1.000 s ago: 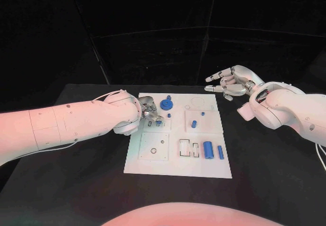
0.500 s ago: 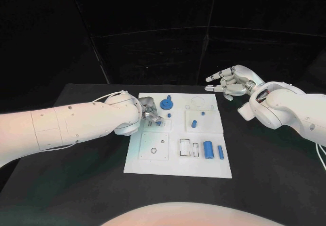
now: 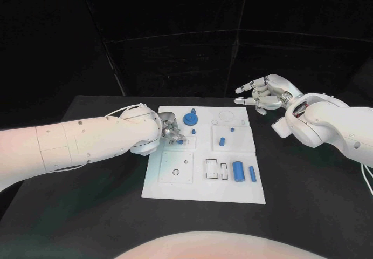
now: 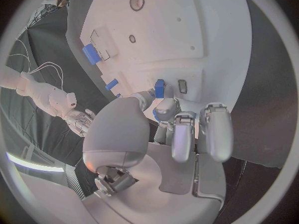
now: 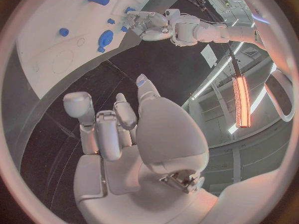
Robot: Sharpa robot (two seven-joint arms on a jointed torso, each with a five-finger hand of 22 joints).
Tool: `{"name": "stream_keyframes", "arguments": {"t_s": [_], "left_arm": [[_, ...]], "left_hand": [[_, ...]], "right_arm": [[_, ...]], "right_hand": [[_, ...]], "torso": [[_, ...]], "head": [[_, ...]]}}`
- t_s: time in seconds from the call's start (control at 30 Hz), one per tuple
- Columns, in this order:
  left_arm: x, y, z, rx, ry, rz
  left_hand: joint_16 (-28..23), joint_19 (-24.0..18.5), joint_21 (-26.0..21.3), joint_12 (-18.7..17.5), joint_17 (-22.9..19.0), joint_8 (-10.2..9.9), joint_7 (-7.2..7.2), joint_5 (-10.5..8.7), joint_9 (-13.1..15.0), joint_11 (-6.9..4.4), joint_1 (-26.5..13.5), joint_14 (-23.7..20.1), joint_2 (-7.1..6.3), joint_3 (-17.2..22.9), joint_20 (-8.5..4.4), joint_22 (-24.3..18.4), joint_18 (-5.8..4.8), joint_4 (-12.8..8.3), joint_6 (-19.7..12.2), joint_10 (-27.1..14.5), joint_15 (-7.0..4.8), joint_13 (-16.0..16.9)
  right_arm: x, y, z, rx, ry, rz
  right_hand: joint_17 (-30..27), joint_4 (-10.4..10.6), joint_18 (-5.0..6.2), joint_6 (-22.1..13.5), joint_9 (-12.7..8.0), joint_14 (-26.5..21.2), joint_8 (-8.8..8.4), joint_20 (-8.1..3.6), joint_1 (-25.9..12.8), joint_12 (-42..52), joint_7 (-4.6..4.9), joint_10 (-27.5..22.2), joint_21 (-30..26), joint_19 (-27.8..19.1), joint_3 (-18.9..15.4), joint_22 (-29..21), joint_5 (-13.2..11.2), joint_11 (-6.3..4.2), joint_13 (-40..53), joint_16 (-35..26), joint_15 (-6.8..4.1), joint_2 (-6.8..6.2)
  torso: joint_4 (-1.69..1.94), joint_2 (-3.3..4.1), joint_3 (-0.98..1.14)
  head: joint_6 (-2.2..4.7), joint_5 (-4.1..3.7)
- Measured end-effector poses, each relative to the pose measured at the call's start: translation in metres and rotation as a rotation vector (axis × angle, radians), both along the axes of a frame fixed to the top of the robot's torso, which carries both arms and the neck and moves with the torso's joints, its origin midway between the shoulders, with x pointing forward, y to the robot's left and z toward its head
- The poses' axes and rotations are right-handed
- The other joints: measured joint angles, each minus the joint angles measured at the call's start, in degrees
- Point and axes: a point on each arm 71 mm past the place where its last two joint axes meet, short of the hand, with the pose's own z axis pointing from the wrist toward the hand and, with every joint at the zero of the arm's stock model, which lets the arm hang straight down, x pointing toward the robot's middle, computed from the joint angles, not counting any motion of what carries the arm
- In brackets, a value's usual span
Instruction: Assemble the parts on the task board
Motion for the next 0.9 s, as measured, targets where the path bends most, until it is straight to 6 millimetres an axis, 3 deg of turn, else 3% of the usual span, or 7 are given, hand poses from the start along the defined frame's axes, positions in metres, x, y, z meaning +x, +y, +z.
{"name": "stream_keyframes", "arguments": {"t_s": [0.67, 0.9], "left_arm": [[0.0004, -0.0007, 0.0, 0.016, 0.014, -0.006], [0.0021, -0.002, -0.0003, 0.026, 0.021, -0.008]], "left_hand": [[0.0, 0.0, 0.23, 0.0, 0.0, 0.48, 0.07, -0.01, 0.5, 0.02, -0.33, 0.0, -0.06, 0.33, 0.0, 0.04, 0.0, 0.32, -0.07, -0.02, 0.0, -0.01], [0.0, 0.17, 0.46, 0.43, 0.0, 1.37, -0.95, -0.05, 1.39, -0.53, -3.39, 0.08, -1.05, 3.35, -0.17, 0.04, 0.0, -1.74, 1.14, 0.54, -0.08, 0.34]], "right_arm": [[0.0003, 0.0016, -0.0002, 0.001, 0.0, 0.005], [0.0003, 0.0017, -0.0002, 0.0, 0.001, 0.005]], "right_hand": [[0.0, 0.0, 0.0, 0.0, 0.0, 0.0, 0.0, 0.0, 0.0, 0.0, 0.0, 0.0, 0.0, 0.0, 0.0, 0.01, 0.0, 0.0, -0.04, 0.0, 0.0, 0.0], [0.0, 0.0, 0.0, 0.0, 0.0, 0.0, 0.0, 0.0, 0.0, 0.0, 0.0, 0.0, 0.0, 0.0, 0.0, 0.01, 0.0, 0.0, -0.04, 0.0, 0.0, 0.0]], "torso": [[0.0, -0.03, 0.01], [0.0, -0.03, 0.01]], "head": [[-0.19, 0.11], [-0.35, 0.14]]}}
